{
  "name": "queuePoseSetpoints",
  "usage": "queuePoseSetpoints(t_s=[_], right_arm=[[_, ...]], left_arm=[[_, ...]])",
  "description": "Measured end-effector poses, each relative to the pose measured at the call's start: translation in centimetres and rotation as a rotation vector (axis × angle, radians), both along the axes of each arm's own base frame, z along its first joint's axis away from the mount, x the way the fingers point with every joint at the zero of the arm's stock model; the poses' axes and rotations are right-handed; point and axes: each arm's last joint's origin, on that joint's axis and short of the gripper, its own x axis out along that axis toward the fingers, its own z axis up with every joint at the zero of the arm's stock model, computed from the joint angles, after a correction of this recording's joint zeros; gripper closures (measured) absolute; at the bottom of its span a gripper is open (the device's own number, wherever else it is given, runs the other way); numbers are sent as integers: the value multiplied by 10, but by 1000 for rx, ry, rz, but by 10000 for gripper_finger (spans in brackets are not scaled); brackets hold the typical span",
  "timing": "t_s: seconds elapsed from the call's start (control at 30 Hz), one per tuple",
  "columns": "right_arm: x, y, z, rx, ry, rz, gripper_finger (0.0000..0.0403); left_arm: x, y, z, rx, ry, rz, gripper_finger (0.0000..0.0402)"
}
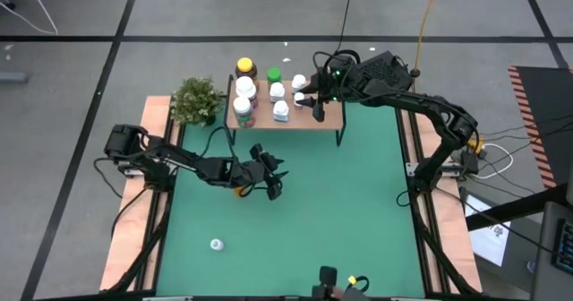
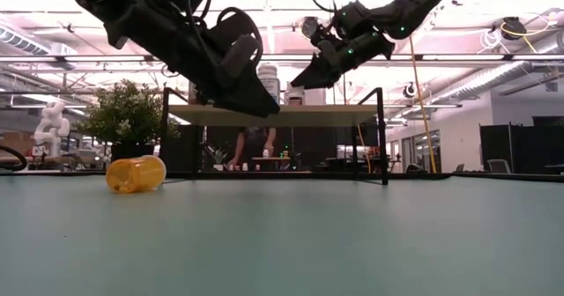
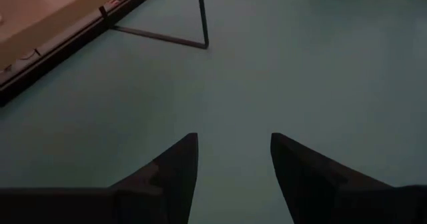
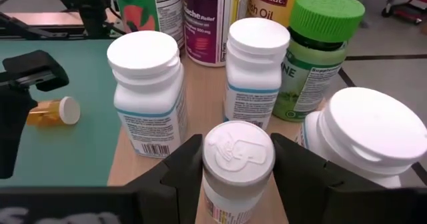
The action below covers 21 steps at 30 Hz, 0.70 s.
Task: Pick and place medicine bottles onto shelf by color
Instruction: Put the white pill bottle on the shelf, then adjust the white pill bottle on the shelf
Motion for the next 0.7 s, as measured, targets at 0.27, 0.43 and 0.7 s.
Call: queuePoseSetpoints(t_s=[0.27,0.43,0.7], right_arm=[[-2,0,-1,2,9,-7,204],[-7,5,18,-46,-41,-3,179],[-12,44,28,-31,-36,43,183]], left_arm=[[0,0,0,0,0,0,210],[0,-1,0,0,4,-2,210],[-5,0,-5,-21,67,22,210]])
